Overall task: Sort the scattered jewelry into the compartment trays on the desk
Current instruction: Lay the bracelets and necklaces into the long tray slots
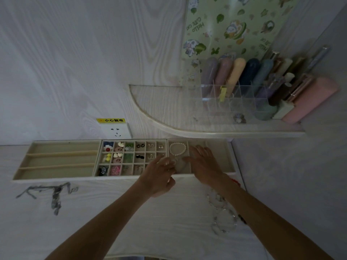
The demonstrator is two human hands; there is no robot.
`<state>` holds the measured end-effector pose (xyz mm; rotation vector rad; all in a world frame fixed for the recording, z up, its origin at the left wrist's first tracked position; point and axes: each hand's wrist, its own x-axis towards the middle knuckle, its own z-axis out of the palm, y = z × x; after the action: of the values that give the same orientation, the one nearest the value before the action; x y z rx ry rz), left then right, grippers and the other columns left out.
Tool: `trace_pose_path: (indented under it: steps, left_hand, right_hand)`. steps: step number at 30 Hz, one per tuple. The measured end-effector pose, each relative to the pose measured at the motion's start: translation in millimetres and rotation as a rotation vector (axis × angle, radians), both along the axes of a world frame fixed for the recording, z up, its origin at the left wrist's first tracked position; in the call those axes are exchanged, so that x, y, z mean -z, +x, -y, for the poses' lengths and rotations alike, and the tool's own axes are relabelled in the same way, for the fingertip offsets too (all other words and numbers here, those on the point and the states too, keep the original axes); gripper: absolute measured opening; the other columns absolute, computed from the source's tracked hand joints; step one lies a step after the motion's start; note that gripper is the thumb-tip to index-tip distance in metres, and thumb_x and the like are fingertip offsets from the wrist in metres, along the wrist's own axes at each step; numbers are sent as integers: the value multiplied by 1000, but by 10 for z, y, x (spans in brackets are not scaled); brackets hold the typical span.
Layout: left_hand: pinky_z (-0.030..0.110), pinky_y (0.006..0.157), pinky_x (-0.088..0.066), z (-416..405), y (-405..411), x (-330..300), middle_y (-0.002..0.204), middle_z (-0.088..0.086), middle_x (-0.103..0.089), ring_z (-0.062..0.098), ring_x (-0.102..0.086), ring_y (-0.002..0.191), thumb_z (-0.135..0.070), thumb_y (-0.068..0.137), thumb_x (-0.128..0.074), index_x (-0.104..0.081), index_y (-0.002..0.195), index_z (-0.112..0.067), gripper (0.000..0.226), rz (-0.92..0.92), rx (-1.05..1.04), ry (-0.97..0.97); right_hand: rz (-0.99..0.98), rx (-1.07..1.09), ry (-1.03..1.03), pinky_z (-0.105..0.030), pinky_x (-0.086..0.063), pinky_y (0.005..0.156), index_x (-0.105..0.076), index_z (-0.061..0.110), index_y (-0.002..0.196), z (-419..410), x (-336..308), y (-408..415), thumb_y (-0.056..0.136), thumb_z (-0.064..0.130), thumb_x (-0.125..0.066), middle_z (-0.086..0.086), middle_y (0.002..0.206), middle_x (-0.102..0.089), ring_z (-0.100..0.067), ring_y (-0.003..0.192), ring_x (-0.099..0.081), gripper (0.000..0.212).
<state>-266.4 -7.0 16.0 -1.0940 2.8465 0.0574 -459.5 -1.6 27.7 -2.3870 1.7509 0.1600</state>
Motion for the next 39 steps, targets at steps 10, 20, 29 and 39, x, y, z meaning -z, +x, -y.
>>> trace_pose_path:
  steps: [10,20,29,39]
  left_hand:
    - [37,91,-35,26,-1,-12,97,-2,-71,20,-64,96,-36,71,-37,-74,86,-23,42,-19,8,-33]
    - [31,85,-51,90,-43,8,93,-7,-72,16,-66,93,-34,70,-41,-73,88,-26,38,-90,-47,-28]
    - [32,80,-53,440,-65,58,90,-7,-74,21,-69,90,-40,73,-37,-77,82,-23,44,10,-109,-56]
    - [41,91,-49,314,-106,-14,116,1,-67,26,-62,110,-27,66,-73,-71,105,-23,39,-203,-151,-136]
  right_hand:
    - [-21,-123,-126,-41,-49,88,-73,31,92,-96,42,-45,42,2,-77,-6,110,-65,-25,106,-50,58]
    - [42,-98,-100,-50,-47,86,-74,20,94,-80,-19,-117,56,-5,-59,-12,103,-65,-38,100,-60,48]
    - [-132,-38,31,-43,-8,115,-35,33,142,225,-64,52,86,11,-53,-5,153,-19,-25,142,-12,62]
    - [176,58,-47,-39,-25,112,-50,26,133,155,-171,-101,81,4,-51,-4,148,-35,-26,138,-29,57]
